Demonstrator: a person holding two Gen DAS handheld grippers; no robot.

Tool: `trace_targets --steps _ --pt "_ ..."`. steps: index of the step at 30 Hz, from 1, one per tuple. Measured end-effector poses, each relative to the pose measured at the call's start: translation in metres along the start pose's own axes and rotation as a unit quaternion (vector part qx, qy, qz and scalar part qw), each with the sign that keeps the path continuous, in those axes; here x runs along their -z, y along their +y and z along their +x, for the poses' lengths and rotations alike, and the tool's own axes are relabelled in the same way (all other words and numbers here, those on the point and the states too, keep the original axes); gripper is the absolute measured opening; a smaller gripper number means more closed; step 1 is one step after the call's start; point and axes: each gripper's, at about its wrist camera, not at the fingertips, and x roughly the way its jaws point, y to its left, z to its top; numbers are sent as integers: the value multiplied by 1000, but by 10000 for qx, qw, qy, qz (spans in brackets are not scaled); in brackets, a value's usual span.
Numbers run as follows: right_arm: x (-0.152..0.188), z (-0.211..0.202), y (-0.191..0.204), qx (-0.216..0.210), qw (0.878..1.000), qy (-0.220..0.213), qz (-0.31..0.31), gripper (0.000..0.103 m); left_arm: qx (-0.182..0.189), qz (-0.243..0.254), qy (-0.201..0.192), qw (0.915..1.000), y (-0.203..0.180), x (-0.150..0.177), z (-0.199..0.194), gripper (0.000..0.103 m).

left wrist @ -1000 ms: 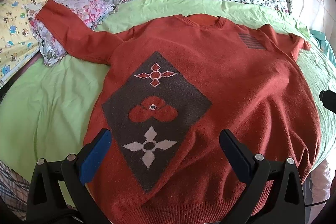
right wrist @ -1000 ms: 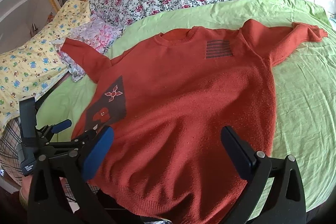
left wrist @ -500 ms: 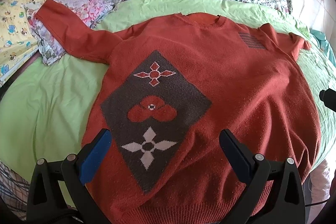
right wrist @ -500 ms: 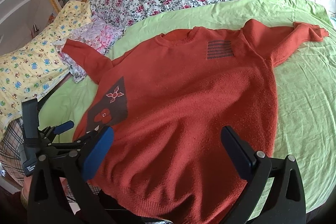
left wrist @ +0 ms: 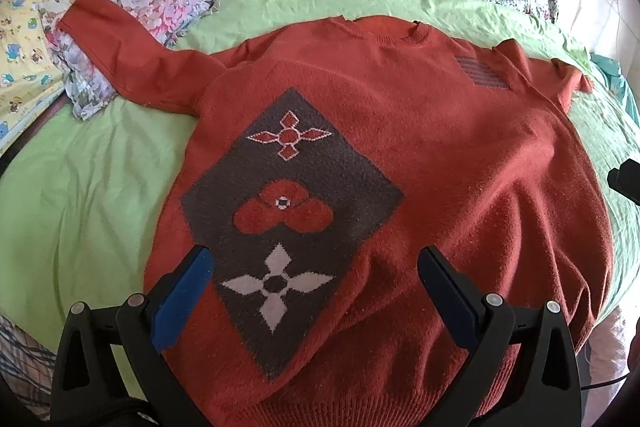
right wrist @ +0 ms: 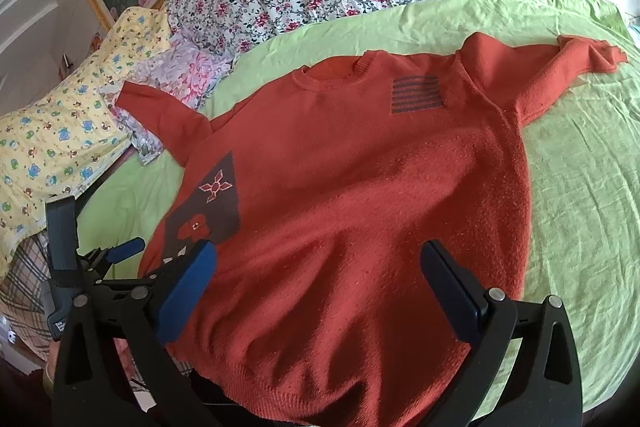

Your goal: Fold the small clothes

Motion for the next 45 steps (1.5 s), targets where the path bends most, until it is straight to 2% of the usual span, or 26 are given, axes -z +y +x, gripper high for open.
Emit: trace_targets --steps 7,14,16,22,26,32,34,37,41,42,44,45 --pt "-10 -1 -37 61 9988 -110 474 102 219 -74 62 9997 3 -11 8 102" --pt "-33 -15 -100 188 9932 -368 1092 102 261 26 131 9996 2 -37 21 102" --pt "-43 -20 -120 216 9904 -480 1276 101 279 61 85 9996 1 -51 24 102" --pt "-88 -34 -191 719 9812 -808 1598 101 320 29 -65 9995 3 -105 37 102" --pt "-121 -44 -244 1093 9727 -1122 1714 100 217 -7 -204 9996 6 -141 48 102" --pt "-171 -37 -327 1587 9548 -1265 2173 86 -76 -16 -309 9995 7 -184 74 102" --pt "-187 -25 -357 1745 9481 -1189 2379 76 -122 -115 -238 9996 10 -197 89 102" --pt "-201 -8 -395 1963 9384 -1120 2612 71 -128 -234 -123 9996 15 -210 108 102" --pt "-208 9 -435 1985 9286 -1039 2957 66 -211 -179 10 9996 12 -218 132 102" --pt "-209 15 -441 2027 9272 -979 2995 62 -224 -158 46 9996 11 -219 137 102" --pt "-208 23 -451 1992 9272 -912 3040 47 -192 -105 128 9997 7 -221 149 102" --pt "-208 25 -453 2009 9285 -890 2994 32 -183 -76 155 9997 4 -221 155 102"
